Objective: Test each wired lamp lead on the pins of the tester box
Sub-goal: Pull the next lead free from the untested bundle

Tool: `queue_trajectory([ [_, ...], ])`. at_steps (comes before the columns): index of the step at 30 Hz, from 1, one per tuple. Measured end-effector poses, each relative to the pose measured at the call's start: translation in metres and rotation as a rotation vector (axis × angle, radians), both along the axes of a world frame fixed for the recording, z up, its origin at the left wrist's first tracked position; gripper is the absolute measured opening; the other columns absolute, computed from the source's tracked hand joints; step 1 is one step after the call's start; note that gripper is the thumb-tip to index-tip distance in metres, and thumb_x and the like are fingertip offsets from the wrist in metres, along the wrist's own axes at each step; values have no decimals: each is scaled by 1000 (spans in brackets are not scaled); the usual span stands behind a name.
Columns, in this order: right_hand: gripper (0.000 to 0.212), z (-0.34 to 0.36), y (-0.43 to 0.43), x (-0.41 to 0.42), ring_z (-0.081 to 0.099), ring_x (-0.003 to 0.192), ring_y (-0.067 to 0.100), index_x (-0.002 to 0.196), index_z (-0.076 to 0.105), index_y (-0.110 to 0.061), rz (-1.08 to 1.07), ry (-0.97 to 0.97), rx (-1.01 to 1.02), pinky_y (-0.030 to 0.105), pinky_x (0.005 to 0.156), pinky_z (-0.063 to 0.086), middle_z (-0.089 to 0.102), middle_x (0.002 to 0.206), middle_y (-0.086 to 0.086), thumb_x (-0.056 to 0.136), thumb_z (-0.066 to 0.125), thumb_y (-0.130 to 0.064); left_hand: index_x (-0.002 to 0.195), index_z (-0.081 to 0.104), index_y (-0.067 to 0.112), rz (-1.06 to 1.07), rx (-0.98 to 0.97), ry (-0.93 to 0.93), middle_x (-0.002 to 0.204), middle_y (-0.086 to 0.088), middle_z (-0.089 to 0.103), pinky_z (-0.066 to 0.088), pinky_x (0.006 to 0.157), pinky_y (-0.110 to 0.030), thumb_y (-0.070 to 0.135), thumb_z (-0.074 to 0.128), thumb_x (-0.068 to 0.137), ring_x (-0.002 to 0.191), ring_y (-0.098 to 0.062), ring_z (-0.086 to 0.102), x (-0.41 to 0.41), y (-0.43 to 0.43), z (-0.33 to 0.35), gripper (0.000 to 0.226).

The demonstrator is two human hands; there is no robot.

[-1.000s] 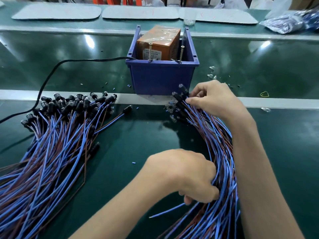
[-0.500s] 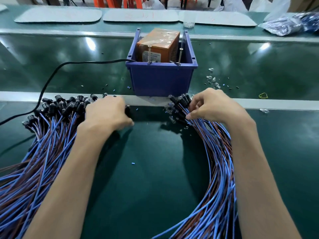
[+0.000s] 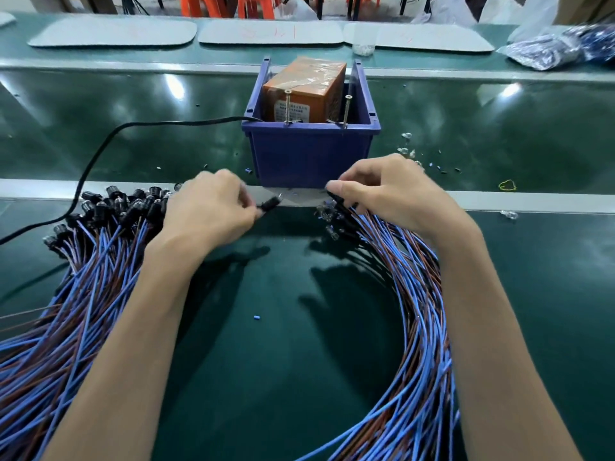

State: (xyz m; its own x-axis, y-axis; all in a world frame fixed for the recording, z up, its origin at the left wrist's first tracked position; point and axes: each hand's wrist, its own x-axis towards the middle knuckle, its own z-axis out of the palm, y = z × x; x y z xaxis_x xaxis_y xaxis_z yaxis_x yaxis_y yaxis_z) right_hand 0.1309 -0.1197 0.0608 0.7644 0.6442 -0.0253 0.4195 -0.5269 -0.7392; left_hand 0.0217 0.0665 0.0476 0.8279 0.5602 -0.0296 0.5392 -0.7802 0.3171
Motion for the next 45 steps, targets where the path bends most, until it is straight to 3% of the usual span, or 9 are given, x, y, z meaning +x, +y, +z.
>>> queue_trajectory([
  [4, 32, -1, 15, -12, 54, 54, 0, 74, 70, -22, 117, 193, 145, 14, 55, 41, 64, 67, -9, 92, 56, -44, 67, 63, 29, -120, -156, -411, 58, 8, 59, 41, 62, -27, 28, 72, 80, 58, -15, 53, 3, -22, 12, 16],
  [11, 23, 4, 19, -17, 48, 51, 2, 74, 69, -17, -38, 329, 566, 12, 50, 39, 63, 63, -3, 93, 61, -28, 76, 62, 25, -137, -385, -706, 52, 9, 57, 40, 53, -18, 25, 72, 83, 45, -2, 48, 10, -59, 13, 13],
  [15, 33, 10, 19, -15, 53, 55, 8, 72, 63, -15, -178, 301, 739, 19, 54, 44, 58, 63, 0, 97, 53, -34, 70, 65, 19, -47, -949, -594, 48, 6, 60, 33, 38, -14, 38, 59, 92, 34, -4, 41, 14, -82, 17, 30],
  [18, 38, 15, 18, -13, 65, 68, 13, 72, 52, -15, -263, 381, 927, 29, 68, 56, 65, 69, 1, 102, 42, -36, 94, 66, 14, 113, -1412, -388, 75, 2, 72, 33, 40, -16, 50, 37, 97, 38, -5, 45, 19, -92, 17, 46],
  [22, 40, 19, 12, -9, 60, 49, 14, 75, 41, -17, -334, 488, 1147, 28, 57, 55, 55, 51, -2, 103, 31, -41, 121, 56, 6, 424, -1823, -611, 87, 0, 68, 34, 36, -12, 41, 29, 102, 49, -4, 56, 19, -89, 12, 48],
  [27, 30, 18, 5, 1, 24, 41, 7, 76, 42, -16, -458, 456, 1145, 21, 43, 28, 29, 47, -10, 102, 43, -29, 125, 53, 2, 581, -1886, -911, 80, -2, 67, 36, 37, -14, 29, 27, 105, 46, -5, 55, 17, -83, 13, 42],
  [33, 21, 14, -3, 8, 27, 45, 3, 93, 61, -7, -526, 391, 1012, 16, 43, 27, 33, 63, -5, 100, 41, -7, 112, 54, 4, 700, -1833, -1128, 74, -4, 64, 41, 40, -13, 20, 31, 106, 39, -4, 54, 19, -83, 12, 28],
  [39, 27, 14, -5, 9, 25, 46, 3, 92, 58, -19, -435, 418, 1081, 16, 39, 22, 31, 62, -7, 103, 39, -36, 91, 61, 6, 489, -1828, -934, 59, 3, 66, 38, 39, -10, 15, 42, 102, 37, -1, 47, 19, -84, 13, 23],
  [45, 25, 9, -11, 10, 18, 43, 4, 80, 70, -11, -344, 341, 814, 15, 36, 17, 24, 49, -12, 97, 55, -23, 88, 50, 15, 250, -1654, -747, 69, 3, 73, 37, 39, -9, 12, 54, 97, 39, 0, 44, 18, -97, 12, 10],
])
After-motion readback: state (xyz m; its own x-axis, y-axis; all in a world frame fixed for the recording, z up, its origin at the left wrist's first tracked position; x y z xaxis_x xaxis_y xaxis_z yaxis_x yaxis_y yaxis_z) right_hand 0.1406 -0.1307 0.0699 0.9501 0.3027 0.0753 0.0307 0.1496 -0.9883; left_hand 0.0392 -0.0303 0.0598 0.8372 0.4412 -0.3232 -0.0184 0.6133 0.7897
